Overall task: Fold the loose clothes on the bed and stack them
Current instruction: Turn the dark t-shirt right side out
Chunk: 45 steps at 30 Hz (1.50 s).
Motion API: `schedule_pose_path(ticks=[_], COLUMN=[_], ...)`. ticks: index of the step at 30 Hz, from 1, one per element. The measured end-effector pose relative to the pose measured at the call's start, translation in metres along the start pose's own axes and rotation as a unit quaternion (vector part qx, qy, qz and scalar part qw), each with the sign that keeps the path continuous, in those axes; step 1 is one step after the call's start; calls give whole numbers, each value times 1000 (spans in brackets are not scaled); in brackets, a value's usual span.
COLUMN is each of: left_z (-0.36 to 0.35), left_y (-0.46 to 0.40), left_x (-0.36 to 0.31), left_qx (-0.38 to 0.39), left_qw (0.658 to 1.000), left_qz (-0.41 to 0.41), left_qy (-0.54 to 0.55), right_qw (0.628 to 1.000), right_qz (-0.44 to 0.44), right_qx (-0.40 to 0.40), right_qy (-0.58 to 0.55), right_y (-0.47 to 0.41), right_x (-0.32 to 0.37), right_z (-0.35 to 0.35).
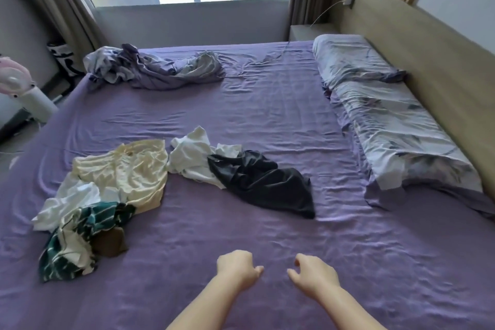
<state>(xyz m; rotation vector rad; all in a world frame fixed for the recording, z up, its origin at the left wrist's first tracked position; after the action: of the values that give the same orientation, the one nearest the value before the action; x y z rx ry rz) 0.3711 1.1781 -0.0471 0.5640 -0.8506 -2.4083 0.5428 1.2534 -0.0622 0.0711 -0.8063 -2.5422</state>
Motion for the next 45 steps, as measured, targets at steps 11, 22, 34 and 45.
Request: schedule_pose_path(ticks=[11,22,34,45], left_z=[74,105,140,160], left_y=[-83,-156,-292,-404], left_x=[-16,-28,-17,3], left_qx=[-49,-30,-45,-89], left_qw=[998,987,990,996], left_qz=[1,93,33,-6], left_qy=[29,124,131,24], right_qw=[999,997,997,994], right_qz=[28,72,81,104], right_qx=[-17,21,12,-24], right_qy=[16,12,7,-21], right_y=[-88,-202,-308,-424], right_x=[16,-1,14,61], right_z=[59,101,105,108])
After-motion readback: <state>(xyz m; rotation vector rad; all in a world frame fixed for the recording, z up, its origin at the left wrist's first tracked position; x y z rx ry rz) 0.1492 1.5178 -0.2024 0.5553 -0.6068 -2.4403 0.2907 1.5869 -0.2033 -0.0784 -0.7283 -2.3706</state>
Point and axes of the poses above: each hand's wrist, its own y-axis away from the middle knuckle, its own z-axis out of the back of the hand, x = y × z, the point moved 1 cm from there along -y, towards the middle knuckle, and after that the axes turned 9 degrees about y, right-handed, at the moved point
